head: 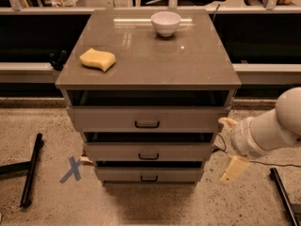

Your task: Open bottom drawer

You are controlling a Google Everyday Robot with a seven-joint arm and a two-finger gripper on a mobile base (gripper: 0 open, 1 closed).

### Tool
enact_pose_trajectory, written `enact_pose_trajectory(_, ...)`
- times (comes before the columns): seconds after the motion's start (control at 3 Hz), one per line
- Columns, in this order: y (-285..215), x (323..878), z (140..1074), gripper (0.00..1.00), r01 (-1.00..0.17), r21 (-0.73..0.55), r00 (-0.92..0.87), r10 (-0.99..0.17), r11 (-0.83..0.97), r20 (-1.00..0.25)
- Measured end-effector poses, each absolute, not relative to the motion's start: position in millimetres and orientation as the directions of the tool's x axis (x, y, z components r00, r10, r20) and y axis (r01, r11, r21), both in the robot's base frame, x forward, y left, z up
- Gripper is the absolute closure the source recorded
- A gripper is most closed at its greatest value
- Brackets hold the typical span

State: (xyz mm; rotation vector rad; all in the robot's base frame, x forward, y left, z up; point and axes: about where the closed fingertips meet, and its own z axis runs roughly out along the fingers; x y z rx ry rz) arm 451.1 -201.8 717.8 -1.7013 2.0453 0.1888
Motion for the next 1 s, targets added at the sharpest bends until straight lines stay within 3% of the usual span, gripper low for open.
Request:
enact_pose_trajectory(0.67, -199.4, 446.1, 544.6, 0.0, -0.991, 0.03, -0.132, -0.894, 0.132, -0.428)
enact_pose_trajectory(1.0, -199.4, 446.1, 544.6, 0.0, -0.991, 0.03, -0.132, -0.894, 0.132, -0.428)
